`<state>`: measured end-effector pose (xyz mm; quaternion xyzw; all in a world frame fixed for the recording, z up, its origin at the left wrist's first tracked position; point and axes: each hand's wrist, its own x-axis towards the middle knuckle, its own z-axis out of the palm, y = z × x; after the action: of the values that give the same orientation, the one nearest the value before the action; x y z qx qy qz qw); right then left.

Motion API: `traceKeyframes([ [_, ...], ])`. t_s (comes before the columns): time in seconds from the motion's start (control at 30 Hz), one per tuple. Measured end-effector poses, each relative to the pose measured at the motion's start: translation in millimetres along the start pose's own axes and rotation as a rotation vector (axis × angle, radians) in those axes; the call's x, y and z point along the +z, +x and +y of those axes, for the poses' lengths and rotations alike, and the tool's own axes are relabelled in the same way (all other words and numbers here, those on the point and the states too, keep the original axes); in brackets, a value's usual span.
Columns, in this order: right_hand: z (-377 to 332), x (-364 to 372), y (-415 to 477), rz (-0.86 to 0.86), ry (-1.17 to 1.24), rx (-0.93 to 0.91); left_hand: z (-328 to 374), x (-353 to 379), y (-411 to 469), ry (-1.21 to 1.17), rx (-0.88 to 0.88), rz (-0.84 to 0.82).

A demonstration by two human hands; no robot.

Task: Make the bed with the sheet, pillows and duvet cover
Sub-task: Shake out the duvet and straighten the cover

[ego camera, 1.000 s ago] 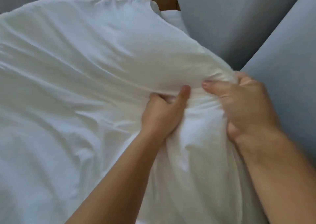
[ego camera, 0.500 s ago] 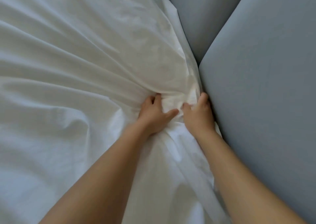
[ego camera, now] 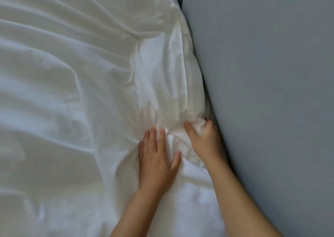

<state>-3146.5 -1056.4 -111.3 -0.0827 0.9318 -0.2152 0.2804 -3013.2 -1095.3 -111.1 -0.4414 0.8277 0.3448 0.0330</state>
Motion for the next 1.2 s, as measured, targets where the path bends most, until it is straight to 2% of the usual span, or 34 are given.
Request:
traceKeyframes([
  [0.1,-8,2,-5,0.014,0.17,-0.093,-3,0,2,-0.051,-0.011,0.038],
  [0.13,-8,-3,-8,0.061,0.248,-0.152,0,-1,3,-0.067,0.001,0.042],
  [0.2,2,-16,-13,0.27,0.389,-0.221,12,1,5,-0.017,0.094,0.051],
  [0.27,14,-17,-18,0.401,0.448,-0.111,22,11,7,0.089,0.163,-0.05],
  [0.3,19,-12,-18,0.388,0.472,-0.002,24,16,9,0.139,0.151,-0.154],
  [0.37,23,-3,-14,0.29,0.539,0.19,21,23,15,0.185,0.081,-0.298],
  [0.43,26,-1,-9,0.208,0.568,0.243,16,24,17,0.203,0.072,-0.322],
  [0.57,39,-12,-14,0.036,0.668,0.283,11,23,-22,0.181,0.117,-0.184],
  [0.67,41,-25,-18,-0.369,0.962,0.477,13,25,-70,0.016,0.072,-0.032],
  [0.7,41,-30,-19,-0.436,0.986,0.484,12,26,-81,-0.025,0.033,0.012],
  [0.77,43,-33,-23,-0.419,0.912,0.452,10,27,-90,-0.028,-0.044,0.045],
  [0.9,77,-25,-60,0.011,0.452,0.107,12,34,-98,0.132,-0.036,-0.036],
  [0.93,95,-23,-76,0.034,0.415,0.053,14,34,-102,0.164,-0.012,-0.06],
  [1.0,138,-22,-109,-0.035,0.329,0.032,14,36,-119,0.246,0.057,-0.108],
  [1.1,195,-29,-145,-0.236,0.153,0.106,13,46,-155,0.379,0.196,-0.225],
  [1.2,212,-31,-169,-0.327,0.161,0.126,7,60,-193,0.442,0.244,-0.331],
])
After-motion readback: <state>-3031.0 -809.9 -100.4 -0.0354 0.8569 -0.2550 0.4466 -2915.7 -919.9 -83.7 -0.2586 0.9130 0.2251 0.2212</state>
